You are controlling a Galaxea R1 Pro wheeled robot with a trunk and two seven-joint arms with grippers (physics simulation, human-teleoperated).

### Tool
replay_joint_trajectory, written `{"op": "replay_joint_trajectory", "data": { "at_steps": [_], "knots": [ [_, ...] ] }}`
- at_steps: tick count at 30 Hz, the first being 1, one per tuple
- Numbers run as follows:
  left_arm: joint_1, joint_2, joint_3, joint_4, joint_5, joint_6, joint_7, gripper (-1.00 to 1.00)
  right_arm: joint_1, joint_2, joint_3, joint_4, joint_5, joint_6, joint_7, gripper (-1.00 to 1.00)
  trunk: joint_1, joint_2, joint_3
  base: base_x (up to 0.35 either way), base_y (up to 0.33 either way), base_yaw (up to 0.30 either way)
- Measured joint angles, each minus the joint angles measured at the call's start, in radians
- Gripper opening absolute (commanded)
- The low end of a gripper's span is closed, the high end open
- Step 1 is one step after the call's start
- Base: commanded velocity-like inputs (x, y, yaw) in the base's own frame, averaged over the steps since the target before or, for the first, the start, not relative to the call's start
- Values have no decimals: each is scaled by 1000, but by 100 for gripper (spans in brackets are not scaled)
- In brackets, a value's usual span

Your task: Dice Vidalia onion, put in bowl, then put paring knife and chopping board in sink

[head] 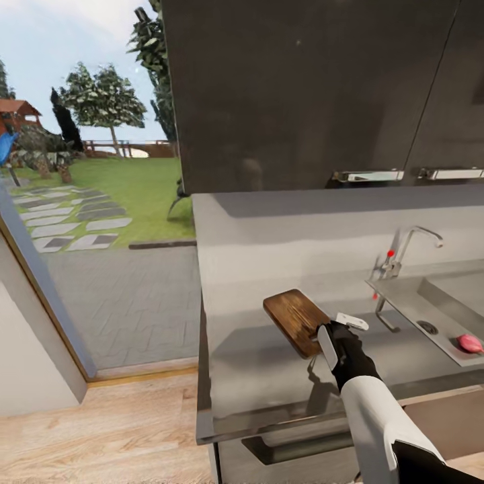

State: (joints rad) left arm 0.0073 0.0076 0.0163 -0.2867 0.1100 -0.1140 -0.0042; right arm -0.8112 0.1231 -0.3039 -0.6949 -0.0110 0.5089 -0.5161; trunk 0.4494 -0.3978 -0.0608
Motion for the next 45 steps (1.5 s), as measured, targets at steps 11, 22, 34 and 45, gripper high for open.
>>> {"op": "replay_joint_trajectory", "data": {
  "at_steps": [11, 22, 34, 45],
  "knots": [
    [0, 0, 0, 0, 0, 0, 0, 100, -1, 2, 1, 1, -1, 3, 1, 100, 0, 0, -15, 0, 0, 0],
    [0, 0, 0, 0, -1, 0, 0, 100, 0, 2, 2, 1, -1, 4, 2, 100, 0, 0, -29, 0, 0, 0],
    [0, 1, 0, 0, 0, 0, 0, 100, 0, 2, 4, 2, -2, 5, 2, 100, 0, 0, -43, 0, 0, 0],
    [0, 0, 0, 0, 0, 0, 0, 100, 0, 3, 8, -2, -1, 4, 3, 100, 0, 0, -45, 0, 0, 0]
  ]
}}
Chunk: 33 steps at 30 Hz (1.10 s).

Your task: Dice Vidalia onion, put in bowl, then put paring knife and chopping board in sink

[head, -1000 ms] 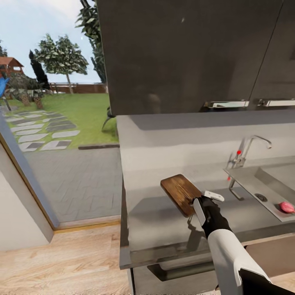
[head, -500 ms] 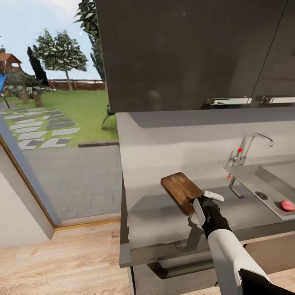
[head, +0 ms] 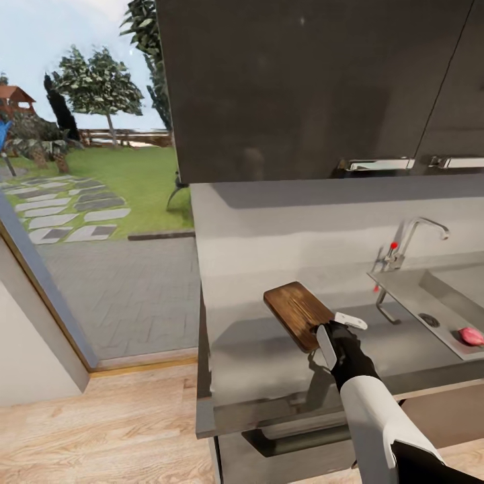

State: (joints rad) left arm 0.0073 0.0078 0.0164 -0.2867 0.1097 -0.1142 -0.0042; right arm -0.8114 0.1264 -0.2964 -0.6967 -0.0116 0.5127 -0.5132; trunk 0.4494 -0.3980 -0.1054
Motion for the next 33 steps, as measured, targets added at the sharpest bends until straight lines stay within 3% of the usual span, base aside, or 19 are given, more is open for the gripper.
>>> {"op": "replay_joint_trajectory", "data": {
  "at_steps": [7, 15, 33],
  "knots": [
    [0, 0, 0, 0, 0, 0, 0, 100, 0, -1, 4, -6, 0, 1, 0, 100, 0, 0, 0, 0, 0, 0],
    [0, 0, 0, 0, 0, 0, 0, 100, 0, -1, 42, -9, 0, 1, 1, 100, 0, 0, 0, 0, 0, 0],
    [0, 0, 0, 1, 0, 0, 0, 100, 0, -2, 47, -9, 0, 1, 3, 100, 0, 0, -4, 38, 0, 0]
  ]
}}
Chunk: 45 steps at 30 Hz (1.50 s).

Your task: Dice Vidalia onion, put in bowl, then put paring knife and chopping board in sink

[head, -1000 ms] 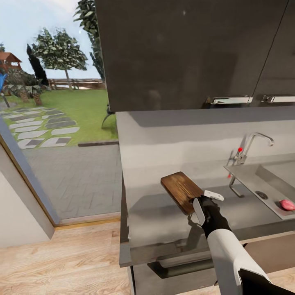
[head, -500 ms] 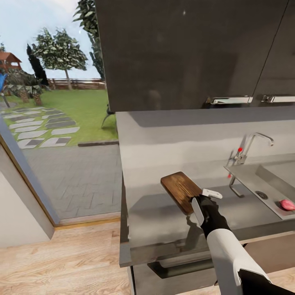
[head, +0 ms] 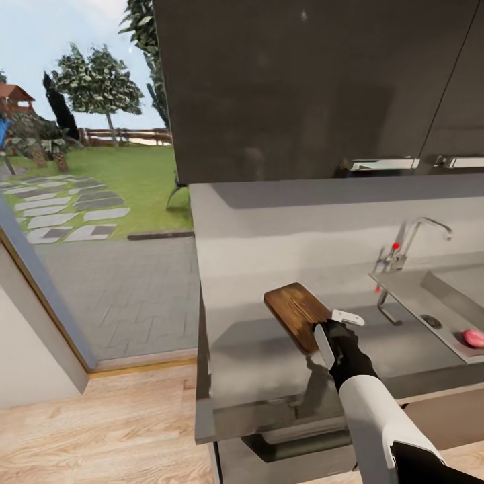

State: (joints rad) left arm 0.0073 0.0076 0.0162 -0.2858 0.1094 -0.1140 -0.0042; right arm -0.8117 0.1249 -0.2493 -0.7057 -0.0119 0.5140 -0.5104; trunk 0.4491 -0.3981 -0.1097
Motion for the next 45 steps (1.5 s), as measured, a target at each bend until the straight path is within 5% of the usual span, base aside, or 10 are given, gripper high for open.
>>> {"op": "replay_joint_trajectory", "data": {
  "at_steps": [45],
  "knots": [
    [0, 0, 0, 1, 0, 0, 0, 100, 0, -12, -2, 8, -2, 2, -1, 100, 0, 0, -5, 14, 0, 0]
  ]
}}
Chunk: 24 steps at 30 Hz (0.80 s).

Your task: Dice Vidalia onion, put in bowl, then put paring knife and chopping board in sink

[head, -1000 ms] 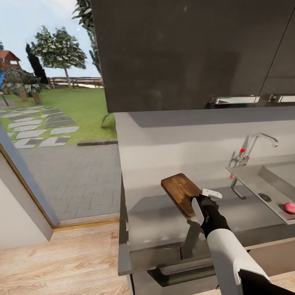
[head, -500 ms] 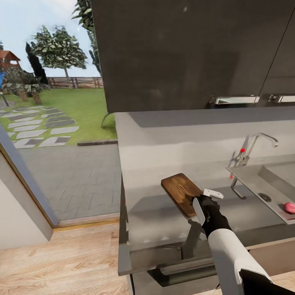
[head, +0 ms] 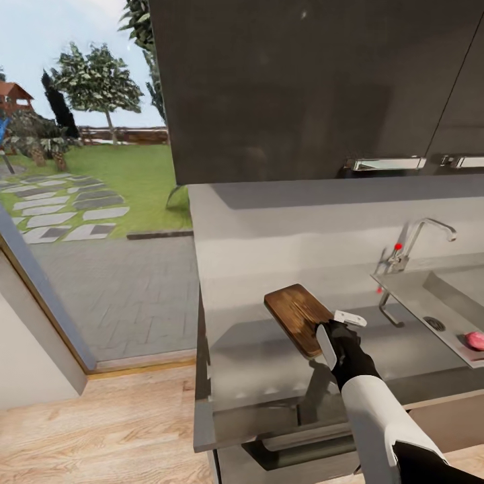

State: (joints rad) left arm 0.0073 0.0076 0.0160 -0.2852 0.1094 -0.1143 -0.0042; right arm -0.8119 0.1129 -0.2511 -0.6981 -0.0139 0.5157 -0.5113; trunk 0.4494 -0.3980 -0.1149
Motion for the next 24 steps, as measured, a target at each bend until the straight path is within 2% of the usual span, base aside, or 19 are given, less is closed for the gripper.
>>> {"op": "replay_joint_trajectory", "data": {
  "at_steps": [24],
  "knots": [
    [0, 0, 0, -1, 0, 0, 0, 100, 1, 0, -1, 0, 0, 0, 0, 100, 0, 0, -30, 0, 0, 0]
  ]
}}
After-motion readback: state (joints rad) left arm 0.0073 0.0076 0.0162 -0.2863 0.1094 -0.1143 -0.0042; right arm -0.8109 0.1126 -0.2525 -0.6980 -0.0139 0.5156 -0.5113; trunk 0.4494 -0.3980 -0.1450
